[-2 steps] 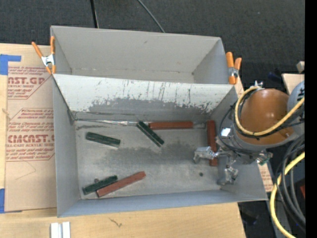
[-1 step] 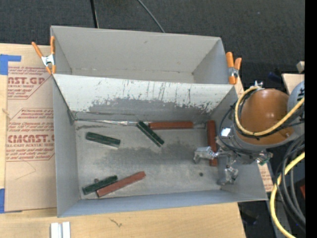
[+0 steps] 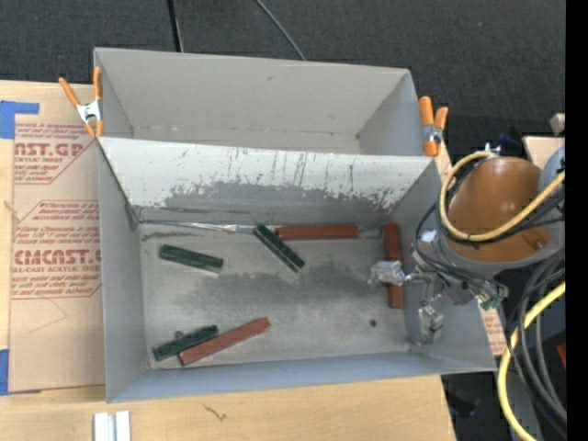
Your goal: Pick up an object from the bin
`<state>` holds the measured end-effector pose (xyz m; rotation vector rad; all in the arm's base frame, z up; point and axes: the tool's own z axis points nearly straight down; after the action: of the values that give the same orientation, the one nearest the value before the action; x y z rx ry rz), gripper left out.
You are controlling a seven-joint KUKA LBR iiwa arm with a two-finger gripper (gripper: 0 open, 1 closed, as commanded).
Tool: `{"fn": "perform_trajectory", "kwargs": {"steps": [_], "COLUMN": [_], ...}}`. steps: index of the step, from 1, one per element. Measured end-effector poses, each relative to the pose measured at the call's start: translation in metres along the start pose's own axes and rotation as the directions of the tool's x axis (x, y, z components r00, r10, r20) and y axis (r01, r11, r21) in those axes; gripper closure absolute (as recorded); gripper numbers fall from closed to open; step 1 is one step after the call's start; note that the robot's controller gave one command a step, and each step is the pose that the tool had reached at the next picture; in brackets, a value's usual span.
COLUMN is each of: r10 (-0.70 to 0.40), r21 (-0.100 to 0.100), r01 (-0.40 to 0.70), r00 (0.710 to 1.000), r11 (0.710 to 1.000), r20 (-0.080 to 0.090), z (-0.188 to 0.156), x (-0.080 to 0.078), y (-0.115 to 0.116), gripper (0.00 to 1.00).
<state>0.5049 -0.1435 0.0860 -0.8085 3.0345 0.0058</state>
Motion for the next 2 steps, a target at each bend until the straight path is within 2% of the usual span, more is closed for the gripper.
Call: {"fn": "perform_trajectory", "kwargs": {"steps": [1, 2], "r10": [0.092, -0.337], "r21": [0.004, -0.010], "r01": [-0.092, 0.337], "r00": [0.996, 0.942], "r11": [0.996, 0.942], "r20": [0.001, 0.002], "z": [0.001, 0.010], "x": [-0.002, -0.002], "y": [-0.006, 0.005], "gripper": [0.00, 0.00]}}
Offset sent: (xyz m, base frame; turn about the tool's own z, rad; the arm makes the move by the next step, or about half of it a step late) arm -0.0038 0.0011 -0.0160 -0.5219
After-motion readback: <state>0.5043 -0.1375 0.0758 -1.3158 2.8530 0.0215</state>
